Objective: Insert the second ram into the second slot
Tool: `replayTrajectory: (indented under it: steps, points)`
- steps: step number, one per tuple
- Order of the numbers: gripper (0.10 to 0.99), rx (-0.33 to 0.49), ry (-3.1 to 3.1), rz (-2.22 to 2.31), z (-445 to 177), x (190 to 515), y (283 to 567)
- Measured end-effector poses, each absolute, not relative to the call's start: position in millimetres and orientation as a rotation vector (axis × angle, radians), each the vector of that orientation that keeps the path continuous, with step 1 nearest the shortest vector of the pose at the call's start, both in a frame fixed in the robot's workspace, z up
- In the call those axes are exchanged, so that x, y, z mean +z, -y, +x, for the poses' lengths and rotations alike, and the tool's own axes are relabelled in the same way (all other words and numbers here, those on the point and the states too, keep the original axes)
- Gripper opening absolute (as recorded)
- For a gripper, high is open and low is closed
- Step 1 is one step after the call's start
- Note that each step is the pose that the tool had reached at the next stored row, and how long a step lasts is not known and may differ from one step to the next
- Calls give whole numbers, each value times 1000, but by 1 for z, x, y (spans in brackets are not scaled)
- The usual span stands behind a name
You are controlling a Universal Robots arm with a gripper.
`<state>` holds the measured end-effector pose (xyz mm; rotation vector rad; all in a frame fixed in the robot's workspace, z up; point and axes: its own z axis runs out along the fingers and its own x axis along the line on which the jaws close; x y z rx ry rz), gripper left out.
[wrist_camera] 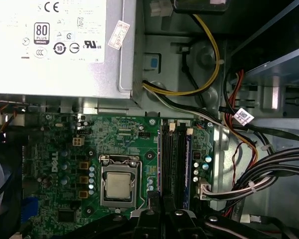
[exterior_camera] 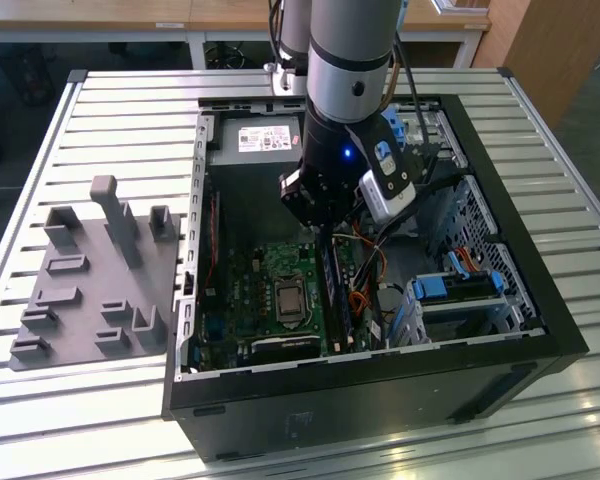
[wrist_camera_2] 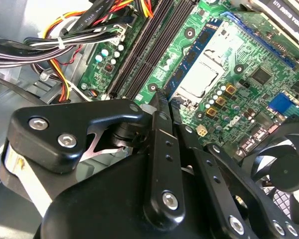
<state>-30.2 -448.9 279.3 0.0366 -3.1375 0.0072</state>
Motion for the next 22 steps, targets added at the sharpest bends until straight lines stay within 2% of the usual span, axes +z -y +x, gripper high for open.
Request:
replayTrajectory:
  steps: [22]
  points:
    - [137,7,3137,37,-30,272,449]
